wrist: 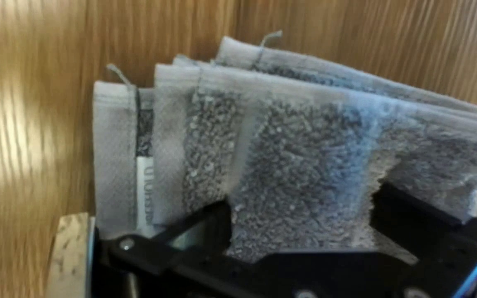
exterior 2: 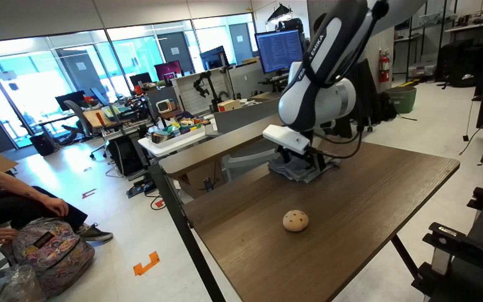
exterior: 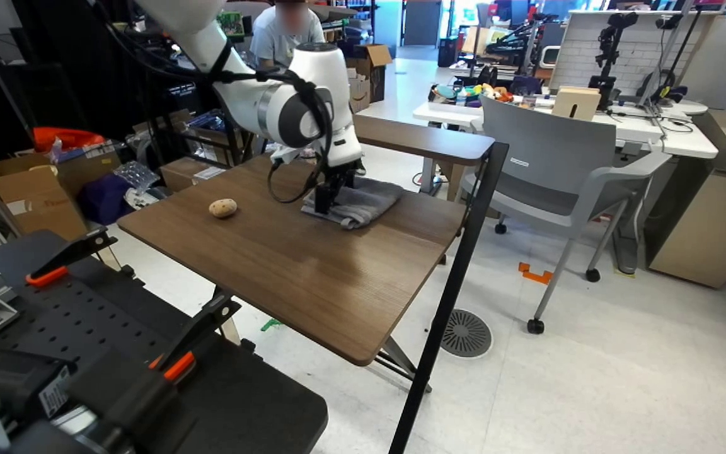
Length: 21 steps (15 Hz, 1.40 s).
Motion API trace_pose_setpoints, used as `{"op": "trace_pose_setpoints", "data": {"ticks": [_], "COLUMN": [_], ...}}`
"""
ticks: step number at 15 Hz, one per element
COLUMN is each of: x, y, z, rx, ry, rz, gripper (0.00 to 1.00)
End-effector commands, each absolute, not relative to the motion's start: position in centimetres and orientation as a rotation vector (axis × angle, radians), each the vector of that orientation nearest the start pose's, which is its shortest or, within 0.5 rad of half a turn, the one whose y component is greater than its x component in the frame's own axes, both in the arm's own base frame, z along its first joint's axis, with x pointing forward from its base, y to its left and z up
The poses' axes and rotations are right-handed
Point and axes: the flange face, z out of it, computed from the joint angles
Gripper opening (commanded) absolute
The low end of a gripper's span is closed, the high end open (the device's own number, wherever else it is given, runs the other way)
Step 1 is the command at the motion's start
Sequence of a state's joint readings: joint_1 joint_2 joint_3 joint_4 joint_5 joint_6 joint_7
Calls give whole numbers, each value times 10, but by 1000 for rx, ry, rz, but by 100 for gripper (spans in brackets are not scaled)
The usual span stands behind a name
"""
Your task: Wipe the table with the grey cloth
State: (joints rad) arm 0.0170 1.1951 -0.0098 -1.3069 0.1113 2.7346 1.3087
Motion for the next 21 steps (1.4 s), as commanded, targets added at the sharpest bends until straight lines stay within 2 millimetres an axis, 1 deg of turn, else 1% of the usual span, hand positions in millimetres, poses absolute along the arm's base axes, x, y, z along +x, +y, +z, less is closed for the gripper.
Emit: {"op": "trace_pose_setpoints", "data": {"ticks": [1,2,4,6,9,11,13,15,17,19,21], "x": [689,679,661,640,619,607,601,604,613,622,623], "y": [79,100,145,185,229,250,259,256,244,230,218], "z": [12,13,7,6,6,4,2,1,3,10,22], "rx": [-2394,-2432,-2493,-2540,-2561,-2564,-2572,-2577,-2576,-2558,-2577], "ry": [1627,1546,1380,1210,956,828,743,712,737,792,779], "rz": [-232,-240,-269,-322,-403,-429,-440,-463,-484,-470,-340], "gripper": [100,100,100,100,100,100,100,100,100,100,100]}}
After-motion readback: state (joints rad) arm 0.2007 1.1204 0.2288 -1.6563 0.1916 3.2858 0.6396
